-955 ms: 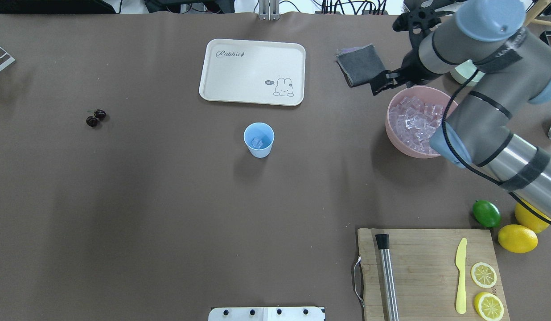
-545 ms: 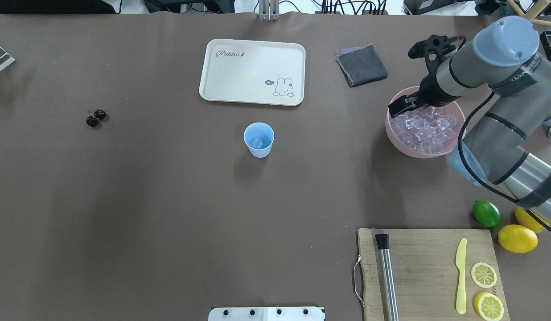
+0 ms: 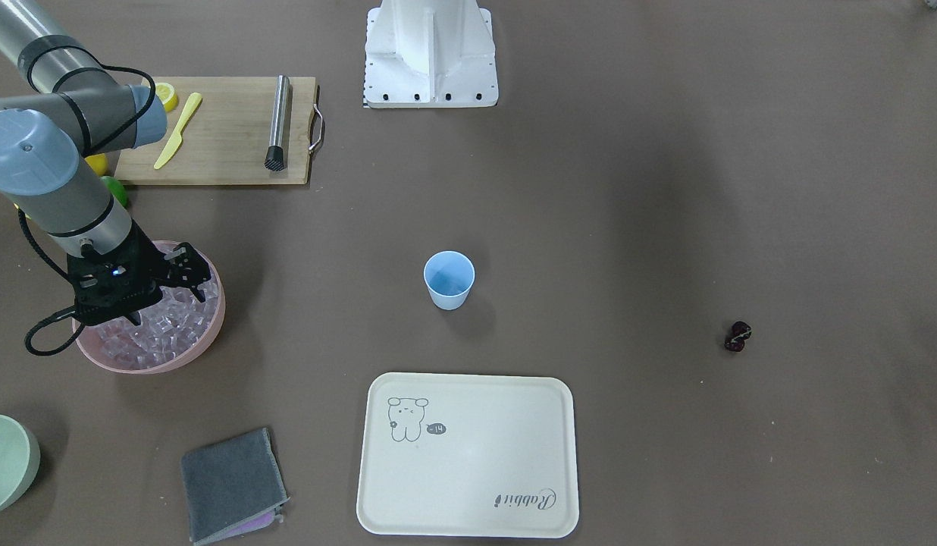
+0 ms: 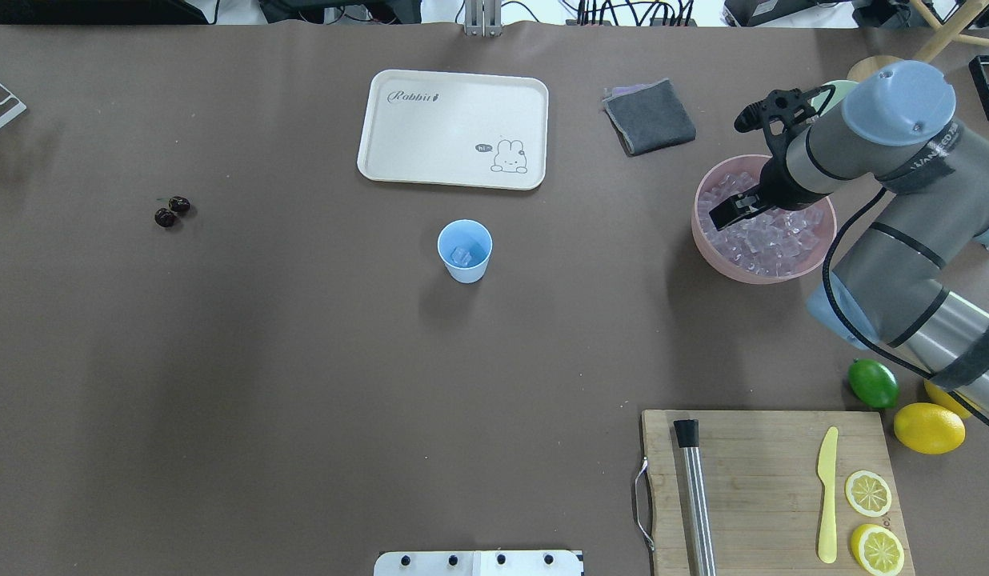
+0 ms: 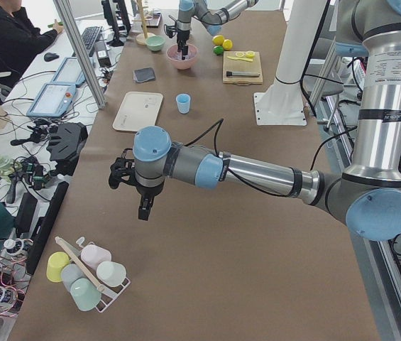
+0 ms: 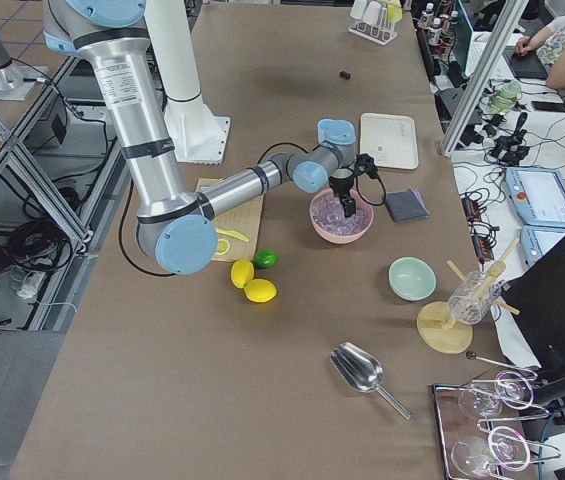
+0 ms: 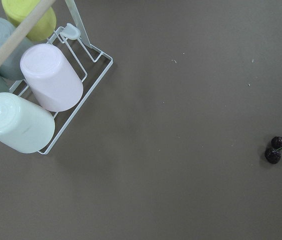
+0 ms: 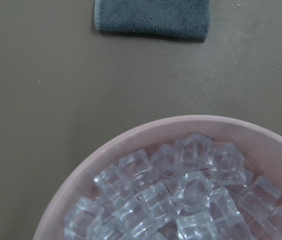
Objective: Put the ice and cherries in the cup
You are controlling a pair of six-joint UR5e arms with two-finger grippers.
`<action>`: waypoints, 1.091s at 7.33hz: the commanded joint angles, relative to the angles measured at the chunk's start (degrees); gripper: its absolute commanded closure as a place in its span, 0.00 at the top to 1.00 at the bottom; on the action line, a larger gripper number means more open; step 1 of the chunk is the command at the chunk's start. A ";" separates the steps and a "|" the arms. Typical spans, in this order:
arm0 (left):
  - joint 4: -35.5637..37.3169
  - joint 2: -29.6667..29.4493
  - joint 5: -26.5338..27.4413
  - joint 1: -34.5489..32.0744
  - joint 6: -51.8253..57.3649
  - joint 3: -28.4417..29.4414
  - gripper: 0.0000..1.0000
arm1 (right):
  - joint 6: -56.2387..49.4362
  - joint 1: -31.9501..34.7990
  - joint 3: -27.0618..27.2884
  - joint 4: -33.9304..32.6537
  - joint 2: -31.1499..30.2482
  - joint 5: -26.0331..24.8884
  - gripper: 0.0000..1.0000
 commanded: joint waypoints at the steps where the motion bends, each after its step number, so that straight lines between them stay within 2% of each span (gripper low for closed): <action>1: -0.05 0.00 0.06 0.00 0.02 0.10 0.98 | -0.78 2.28 -0.20 -0.16 0.25 3.53 0.94; 4: -0.05 0.08 0.06 0.00 0.02 0.10 0.98 | -2.80 2.29 -5.72 0.71 1.56 2.85 0.94; 8: -0.75 0.08 0.06 0.09 0.02 0.98 0.98 | -2.81 2.03 -4.87 0.54 2.18 3.10 0.90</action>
